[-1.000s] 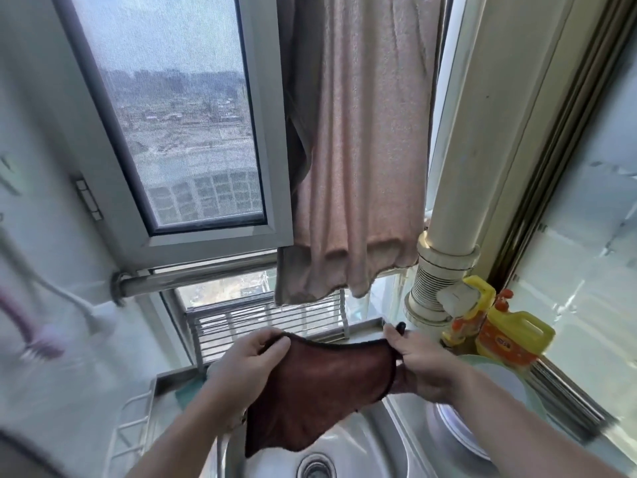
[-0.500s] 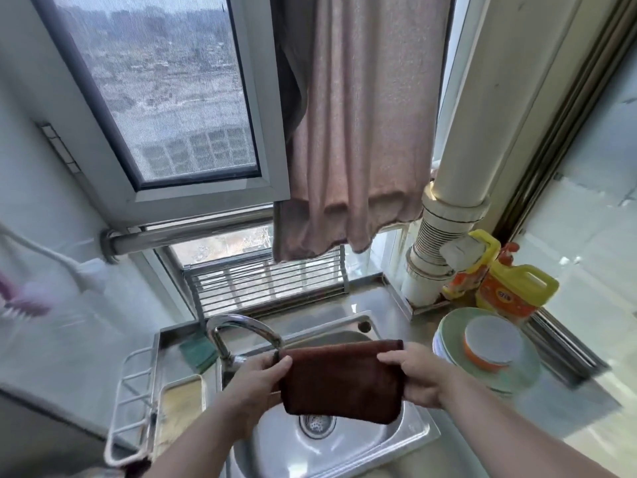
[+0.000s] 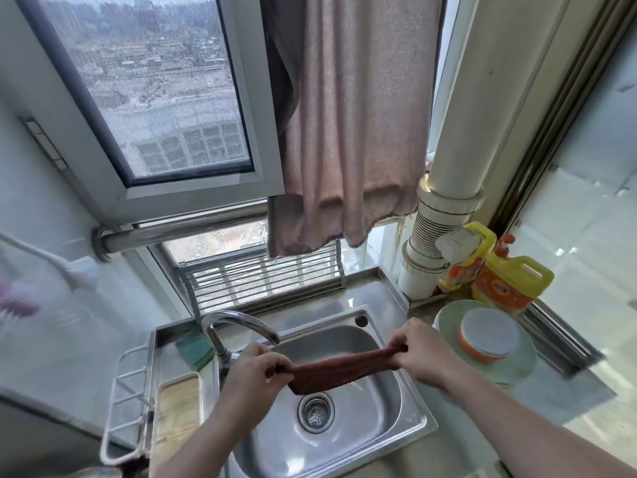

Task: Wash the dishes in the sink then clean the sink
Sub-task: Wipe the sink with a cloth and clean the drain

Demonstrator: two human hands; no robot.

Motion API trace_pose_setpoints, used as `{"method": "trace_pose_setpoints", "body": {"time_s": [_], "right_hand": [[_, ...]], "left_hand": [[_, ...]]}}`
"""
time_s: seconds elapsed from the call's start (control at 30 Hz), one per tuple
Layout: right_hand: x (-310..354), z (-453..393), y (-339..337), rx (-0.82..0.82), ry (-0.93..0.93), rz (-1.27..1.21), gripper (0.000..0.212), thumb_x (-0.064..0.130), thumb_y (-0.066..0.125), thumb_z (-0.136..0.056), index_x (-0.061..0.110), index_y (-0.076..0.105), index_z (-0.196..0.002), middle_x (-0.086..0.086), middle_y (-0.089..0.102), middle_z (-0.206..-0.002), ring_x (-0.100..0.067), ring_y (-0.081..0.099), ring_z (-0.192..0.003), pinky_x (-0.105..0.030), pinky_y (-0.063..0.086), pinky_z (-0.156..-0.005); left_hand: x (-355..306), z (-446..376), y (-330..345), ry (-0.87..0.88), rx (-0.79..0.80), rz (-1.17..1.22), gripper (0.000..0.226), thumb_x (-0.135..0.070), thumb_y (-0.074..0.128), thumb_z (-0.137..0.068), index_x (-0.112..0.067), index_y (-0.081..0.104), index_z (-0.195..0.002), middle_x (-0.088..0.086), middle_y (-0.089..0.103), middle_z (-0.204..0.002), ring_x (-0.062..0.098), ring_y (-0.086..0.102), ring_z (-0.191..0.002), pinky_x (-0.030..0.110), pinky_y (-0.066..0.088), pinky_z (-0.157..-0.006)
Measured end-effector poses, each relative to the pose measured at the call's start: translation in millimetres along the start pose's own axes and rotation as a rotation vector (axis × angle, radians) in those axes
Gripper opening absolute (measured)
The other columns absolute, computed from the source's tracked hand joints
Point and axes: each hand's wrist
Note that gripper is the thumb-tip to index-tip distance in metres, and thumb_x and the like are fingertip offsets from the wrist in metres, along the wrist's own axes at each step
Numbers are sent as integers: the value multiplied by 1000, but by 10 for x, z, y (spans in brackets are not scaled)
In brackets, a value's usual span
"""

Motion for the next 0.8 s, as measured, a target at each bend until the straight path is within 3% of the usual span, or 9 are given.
{"method": "trace_pose_setpoints", "body": {"time_s": [0.07, 0.13, 0.2, 0.27, 0.33, 0.43, 0.57, 0.67, 0.8], "right_hand": [[-5, 11, -248, 87, -9, -190, 12, 20, 86, -76, 30, 79, -74, 8, 74, -80, -8, 69, -82, -20, 48, -74], [101, 71, -546, 161, -36, -496, 13, 17, 89, -72, 16, 77, -75, -2, 71, -75, -15, 66, -76, -27, 49, -73], [235, 129, -756, 188, -67, -846, 28, 25, 97, -63, 14, 74, -75, -8, 65, -76, -20, 63, -74, -30, 53, -68], [318, 170, -788, 227, -36, -1188, 47, 47, 97, -61, 12, 78, -87, -15, 72, -93, -30, 69, -89, -39, 59, -80], [316, 256, -582, 329, 157, -1409, 68, 67, 70, -81, 6, 80, -109, -23, 72, -119, -39, 70, -112, -52, 56, -96], [136, 442, -77, 475, 444, -1616, 82, 66, 45, -94, -2, 65, -135, -30, 58, -142, -47, 57, -131, -59, 36, -118], [-4, 463, 289, 479, 465, -1599, 71, 42, 45, -94, -6, 54, -145, -32, 49, -150, -48, 50, -139, -63, 28, -122], [8, 364, 384, 472, 440, -1621, 67, 43, 33, -101, -4, 56, -144, -30, 50, -150, -45, 50, -139, -60, 30, -122], [20, 178, 573, 312, 539, -1609, 86, 73, 33, -100, 2, 64, -136, -26, 59, -143, -44, 56, -134, -62, 36, -118]], "left_hand": [[-23, -37, -135, -11, 105, 143, 15, -22, 84, -82, -34, 75, -78, -13, 68, -91, 3, 63, -87, 21, 49, -83], [-149, -86, -328, -88, 221, 572, 12, -25, 83, -77, -19, 74, -83, -1, 70, -84, 15, 62, -80, 27, 51, -75], [-286, -159, -449, -168, 225, 1006, 35, -30, 95, -63, -15, 76, -88, 11, 67, -86, 22, 64, -79, 30, 55, -73], [-388, -192, -436, -244, 256, 1294, 70, -39, 103, -53, -6, 75, -109, 18, 72, -99, 27, 71, -86, 39, 61, -78], [-443, -122, -266, -346, 356, 1430, 84, -45, 100, -58, 0, 70, -123, 22, 73, -113, 32, 73, -97, 46, 63, -84], [-506, 32, 110, -539, 320, 1364, 50, -22, 79, -89, 3, 66, -130, 24, 72, -122, 34, 75, -96, 47, 65, -78], [-503, 34, 499, -665, 187, 1093, 27, -12, 55, -107, -3, 70, -127, 22, 77, -114, 36, 77, -94, 53, 64, -80], [-660, -23, 567, -625, 156, 974, 23, -17, 55, -109, -12, 75, -120, 13, 80, -108, 26, 77, -88, 39, 62, -70], [-1072, -34, 773, -388, 325, 694, 26, -25, 60, -104, -42, 78, -113, -2, 79, -114, 15, 72, -91, 34, 56, -82]]}}
Point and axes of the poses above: each hand's wrist, its own z-axis away from the middle knuckle, its own y-axis out of the palm, x = y × z
